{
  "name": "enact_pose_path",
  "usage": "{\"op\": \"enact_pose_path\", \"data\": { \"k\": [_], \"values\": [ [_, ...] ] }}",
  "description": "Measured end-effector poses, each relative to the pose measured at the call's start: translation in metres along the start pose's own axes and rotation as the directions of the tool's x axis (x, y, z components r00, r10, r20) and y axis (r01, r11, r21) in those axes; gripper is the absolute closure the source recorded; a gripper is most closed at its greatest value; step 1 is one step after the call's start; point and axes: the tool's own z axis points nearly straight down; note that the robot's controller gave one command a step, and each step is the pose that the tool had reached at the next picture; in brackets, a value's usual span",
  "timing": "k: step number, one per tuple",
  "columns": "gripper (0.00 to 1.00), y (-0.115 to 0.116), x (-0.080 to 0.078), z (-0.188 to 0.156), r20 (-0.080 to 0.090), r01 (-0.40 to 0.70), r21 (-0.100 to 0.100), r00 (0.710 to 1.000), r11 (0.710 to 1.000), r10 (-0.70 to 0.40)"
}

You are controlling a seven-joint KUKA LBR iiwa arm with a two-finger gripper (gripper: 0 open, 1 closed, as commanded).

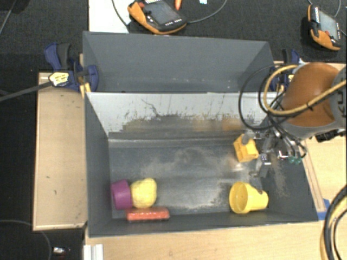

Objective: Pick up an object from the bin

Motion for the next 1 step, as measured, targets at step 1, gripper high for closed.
{"op": "enact_pose_path", "data": {
  "k": [1],
  "values": [
    [0.00, 0.0068, 0.0666, 0.0234, -0.001, 0.297, -0.002, 0.955, 0.955, -0.297]
  ]
}}
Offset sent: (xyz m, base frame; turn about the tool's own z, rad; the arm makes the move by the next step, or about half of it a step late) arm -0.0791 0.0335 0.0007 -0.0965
